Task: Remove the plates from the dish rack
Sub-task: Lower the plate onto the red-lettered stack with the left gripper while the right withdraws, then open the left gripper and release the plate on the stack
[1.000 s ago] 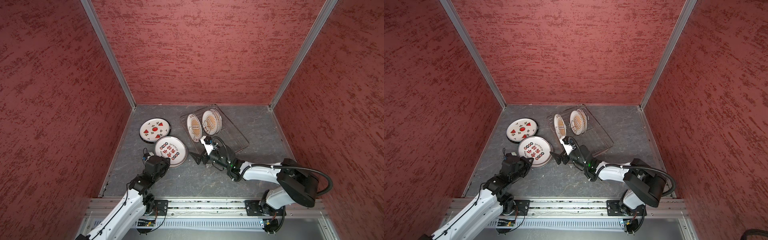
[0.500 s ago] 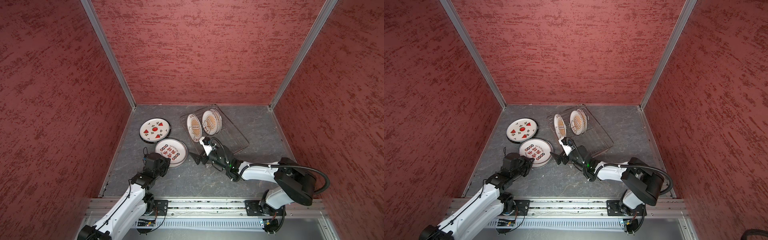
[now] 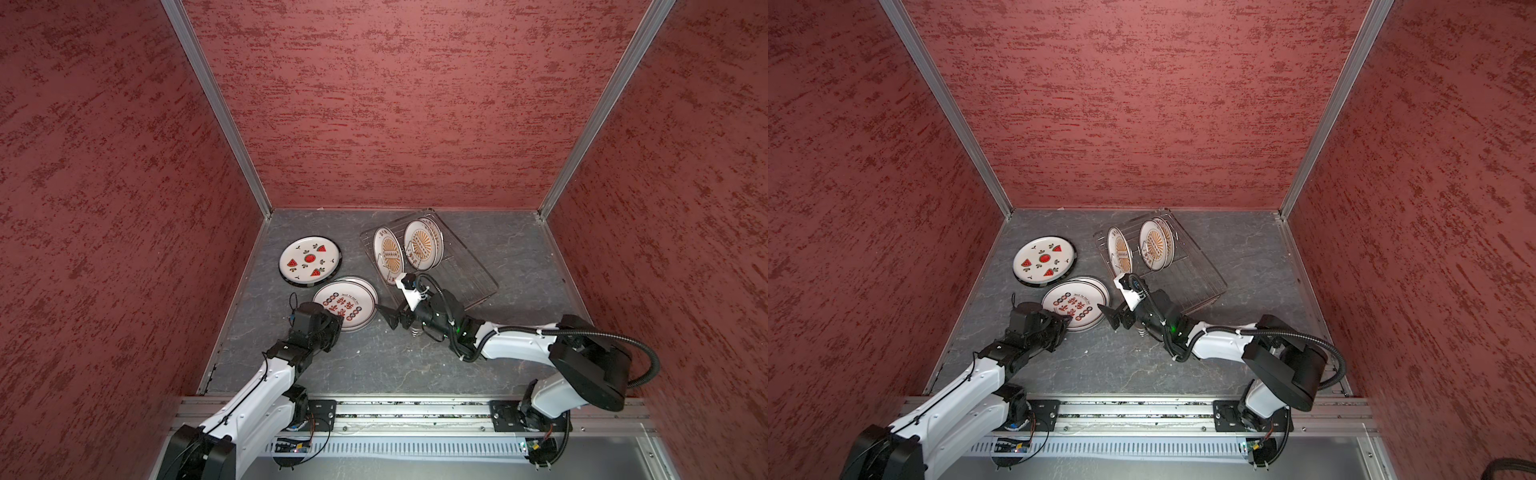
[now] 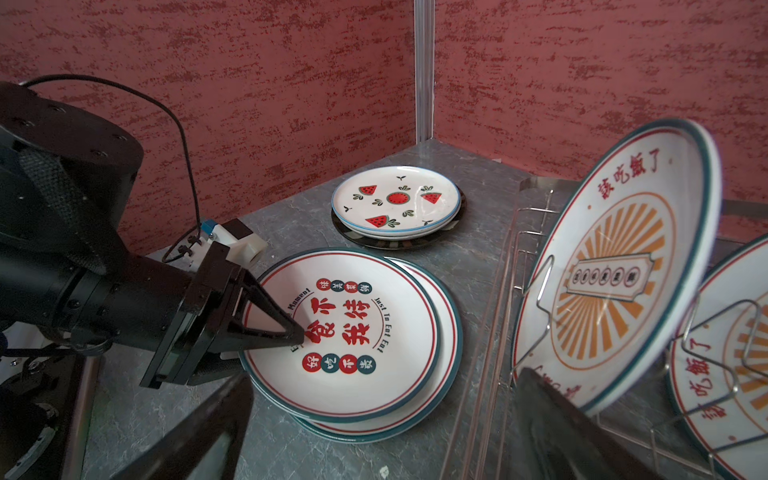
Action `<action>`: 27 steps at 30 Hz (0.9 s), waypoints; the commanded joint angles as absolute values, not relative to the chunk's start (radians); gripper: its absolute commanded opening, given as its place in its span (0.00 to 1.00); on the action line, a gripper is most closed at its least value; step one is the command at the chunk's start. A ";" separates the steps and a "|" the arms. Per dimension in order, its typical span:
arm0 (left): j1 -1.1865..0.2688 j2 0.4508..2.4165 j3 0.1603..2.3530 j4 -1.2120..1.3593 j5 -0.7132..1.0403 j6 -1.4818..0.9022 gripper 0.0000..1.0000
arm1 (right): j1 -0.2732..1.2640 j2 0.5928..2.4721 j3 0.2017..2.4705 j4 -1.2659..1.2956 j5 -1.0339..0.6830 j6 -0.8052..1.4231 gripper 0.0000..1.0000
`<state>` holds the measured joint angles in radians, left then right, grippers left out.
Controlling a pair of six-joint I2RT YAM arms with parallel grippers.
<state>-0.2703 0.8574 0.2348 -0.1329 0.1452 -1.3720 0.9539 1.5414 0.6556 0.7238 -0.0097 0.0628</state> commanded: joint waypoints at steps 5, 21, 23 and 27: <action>-0.258 0.812 0.265 -0.179 0.079 -1.358 0.69 | 0.969 1.543 0.689 0.709 0.027 0.047 0.99; -0.264 0.758 0.303 -0.333 -0.082 -1.347 0.69 | 0.971 1.540 0.688 0.710 0.043 0.031 0.99; -0.264 0.739 0.305 -0.344 -0.087 -1.342 0.64 | 0.970 1.540 0.687 0.713 0.048 0.027 0.99; -0.263 0.734 0.306 -0.345 -0.074 -1.336 0.57 | 0.971 1.546 0.692 0.714 0.054 0.021 0.99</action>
